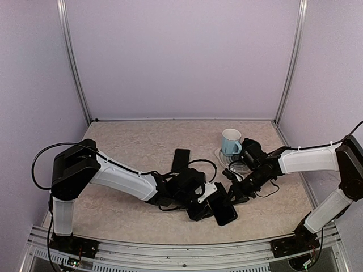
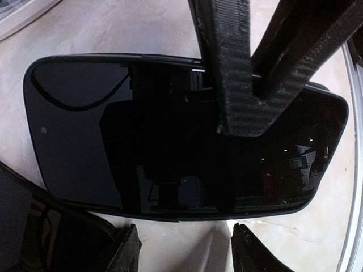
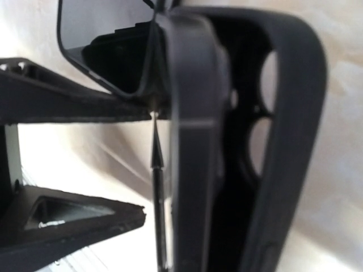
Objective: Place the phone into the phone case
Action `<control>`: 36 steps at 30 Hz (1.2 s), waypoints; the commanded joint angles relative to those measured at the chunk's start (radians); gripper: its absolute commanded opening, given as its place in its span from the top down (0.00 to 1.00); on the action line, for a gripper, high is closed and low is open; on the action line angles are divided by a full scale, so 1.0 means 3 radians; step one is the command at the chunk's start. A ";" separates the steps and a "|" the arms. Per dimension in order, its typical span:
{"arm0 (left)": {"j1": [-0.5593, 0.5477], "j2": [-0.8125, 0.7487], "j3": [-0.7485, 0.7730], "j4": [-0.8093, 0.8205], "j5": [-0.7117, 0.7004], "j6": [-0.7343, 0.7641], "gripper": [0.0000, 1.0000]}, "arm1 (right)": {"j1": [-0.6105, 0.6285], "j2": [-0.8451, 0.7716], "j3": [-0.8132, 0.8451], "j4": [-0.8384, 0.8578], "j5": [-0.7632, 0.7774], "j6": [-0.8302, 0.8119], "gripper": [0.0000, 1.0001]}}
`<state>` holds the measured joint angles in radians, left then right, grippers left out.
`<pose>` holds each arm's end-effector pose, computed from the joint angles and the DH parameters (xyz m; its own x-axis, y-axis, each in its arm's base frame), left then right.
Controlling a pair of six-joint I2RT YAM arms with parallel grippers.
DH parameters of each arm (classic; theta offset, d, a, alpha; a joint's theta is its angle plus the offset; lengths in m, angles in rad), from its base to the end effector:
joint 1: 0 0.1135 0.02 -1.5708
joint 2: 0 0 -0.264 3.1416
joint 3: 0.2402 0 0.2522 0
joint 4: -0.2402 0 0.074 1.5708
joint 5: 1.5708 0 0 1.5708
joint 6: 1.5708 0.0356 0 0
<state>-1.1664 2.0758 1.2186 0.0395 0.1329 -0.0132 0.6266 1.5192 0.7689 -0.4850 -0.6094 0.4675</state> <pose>0.1641 -0.3955 0.1189 -0.2995 0.6666 -0.6826 0.9430 0.3155 -0.1057 0.1990 0.1692 0.1566 -0.9683 -0.2447 -0.0503 -0.2208 0.7438 0.6308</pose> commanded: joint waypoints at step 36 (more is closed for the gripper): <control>0.0076 0.0140 -0.0026 -0.0192 -0.0119 0.0022 0.45 | 0.0396 0.0289 -0.0019 -0.0310 0.0825 0.0216 1.00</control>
<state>-1.1656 2.0762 1.2182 0.0414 0.1303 -0.0124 0.6918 1.5242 0.8139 -0.6716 -0.3336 0.5022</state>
